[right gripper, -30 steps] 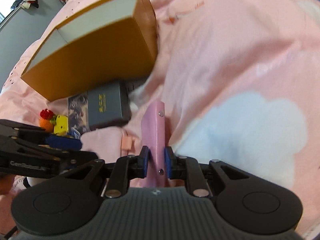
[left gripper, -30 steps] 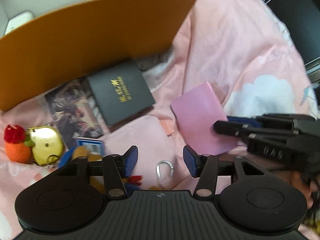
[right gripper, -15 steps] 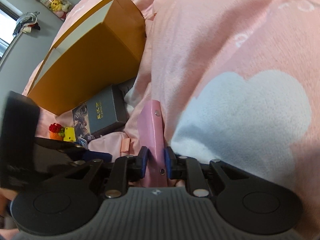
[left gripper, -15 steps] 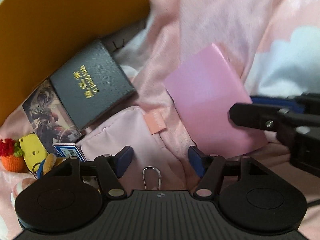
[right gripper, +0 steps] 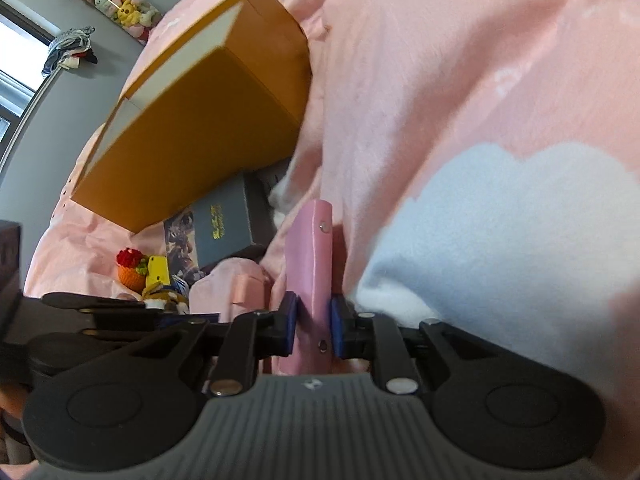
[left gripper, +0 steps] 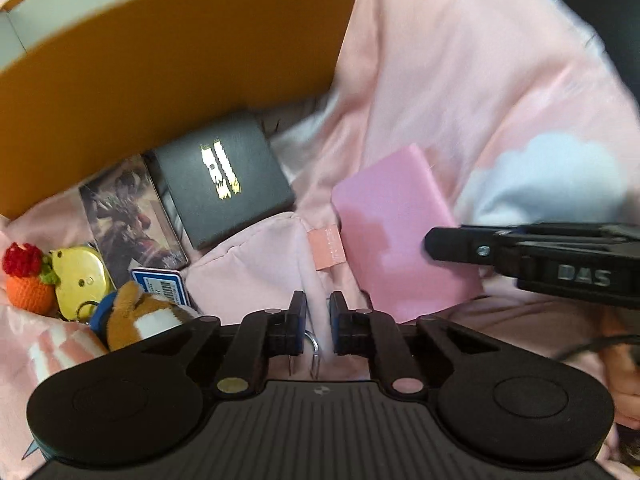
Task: Organize objects
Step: 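Grasp the pink fabric pouch with the left gripper while the right holds the pink case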
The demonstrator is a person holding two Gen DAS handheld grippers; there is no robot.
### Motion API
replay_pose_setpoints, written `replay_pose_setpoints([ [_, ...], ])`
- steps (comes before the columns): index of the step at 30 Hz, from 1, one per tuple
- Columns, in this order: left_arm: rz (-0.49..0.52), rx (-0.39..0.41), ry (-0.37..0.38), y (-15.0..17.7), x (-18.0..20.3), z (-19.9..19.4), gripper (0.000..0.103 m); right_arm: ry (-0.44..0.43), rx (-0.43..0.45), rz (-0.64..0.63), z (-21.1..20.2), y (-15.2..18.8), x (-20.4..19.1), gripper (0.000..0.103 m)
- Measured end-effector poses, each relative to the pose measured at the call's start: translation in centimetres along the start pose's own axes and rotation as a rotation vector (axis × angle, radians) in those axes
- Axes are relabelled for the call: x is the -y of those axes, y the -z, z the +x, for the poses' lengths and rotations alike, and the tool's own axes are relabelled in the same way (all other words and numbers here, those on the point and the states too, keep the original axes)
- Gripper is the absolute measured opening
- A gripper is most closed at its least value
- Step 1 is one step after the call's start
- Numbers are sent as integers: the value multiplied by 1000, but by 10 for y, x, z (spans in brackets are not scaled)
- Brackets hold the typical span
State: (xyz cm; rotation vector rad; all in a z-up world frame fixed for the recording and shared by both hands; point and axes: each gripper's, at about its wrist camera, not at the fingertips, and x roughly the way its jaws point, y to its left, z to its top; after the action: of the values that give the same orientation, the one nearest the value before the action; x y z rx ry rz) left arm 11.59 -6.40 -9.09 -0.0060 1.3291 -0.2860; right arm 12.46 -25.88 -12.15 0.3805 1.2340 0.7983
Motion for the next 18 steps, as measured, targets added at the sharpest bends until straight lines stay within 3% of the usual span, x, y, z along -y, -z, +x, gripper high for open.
replay_pose_setpoints([
  [5, 12, 149, 162, 0, -3, -44, 10, 55, 95, -59, -28, -4, -19, 18],
  [7, 20, 204, 228, -15, 3, -50, 10, 84, 135, -72, -36, -7, -25, 18],
  [11, -30, 204, 417, -32, -11, -36, 10, 128, 185, -71, -41, -14, -24, 18],
  [15, -140, 140, 387, -24, -38, -12, 10, 95, 147, -27, -25, -13, -16, 18],
  [18, -212, 129, 392, -12, -57, -17, 9, 81, 100, -43, -14, -12, -20, 18],
])
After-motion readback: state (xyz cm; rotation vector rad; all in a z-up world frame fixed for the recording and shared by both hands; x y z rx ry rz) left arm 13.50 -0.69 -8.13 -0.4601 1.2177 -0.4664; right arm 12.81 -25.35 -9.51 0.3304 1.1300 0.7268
